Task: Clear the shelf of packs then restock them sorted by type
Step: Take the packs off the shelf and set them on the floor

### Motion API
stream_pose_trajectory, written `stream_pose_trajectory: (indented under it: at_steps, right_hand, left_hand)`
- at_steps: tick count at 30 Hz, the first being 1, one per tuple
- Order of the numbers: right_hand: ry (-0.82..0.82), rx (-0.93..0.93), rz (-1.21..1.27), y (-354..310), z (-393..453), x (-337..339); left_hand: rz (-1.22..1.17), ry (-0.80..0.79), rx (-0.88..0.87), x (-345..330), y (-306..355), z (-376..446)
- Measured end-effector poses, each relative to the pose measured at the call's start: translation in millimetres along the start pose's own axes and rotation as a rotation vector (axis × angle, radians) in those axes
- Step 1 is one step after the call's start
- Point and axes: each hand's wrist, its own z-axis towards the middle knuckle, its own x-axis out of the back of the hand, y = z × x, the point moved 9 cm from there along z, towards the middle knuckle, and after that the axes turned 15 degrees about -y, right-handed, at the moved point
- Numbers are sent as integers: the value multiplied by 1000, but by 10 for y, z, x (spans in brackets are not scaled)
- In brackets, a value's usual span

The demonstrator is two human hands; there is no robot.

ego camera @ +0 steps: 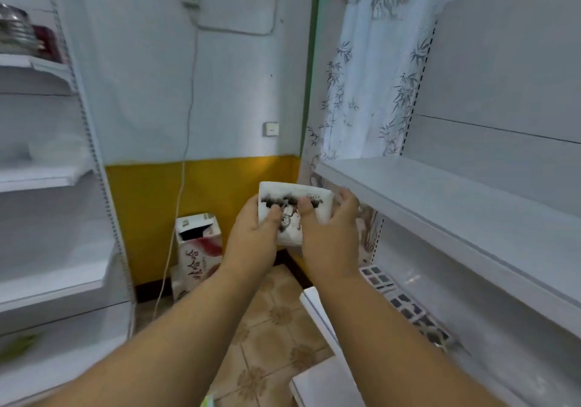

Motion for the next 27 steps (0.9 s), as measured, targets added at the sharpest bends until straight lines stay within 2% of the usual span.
stream_pose_trajectory:
  at_steps: [8,15,20,27]
  right_hand:
    - [-222,-112,-171,627,-1125,-1408]
    - [-424,-319,-200,1507,-2352,-3082]
    - [-518,-499,-175,2547,-3058,-3737]
    - [-800,-744,-276,4670,-4428,-4286]
  left_hand:
    - [40,65,197,1084,-1044,-1243]
    - [196,61,563,2400,-2704,-2537]
    - [254,88,813,2718,-3874,-3338]
    - [186,80,1091,2469,-5939,-4641]
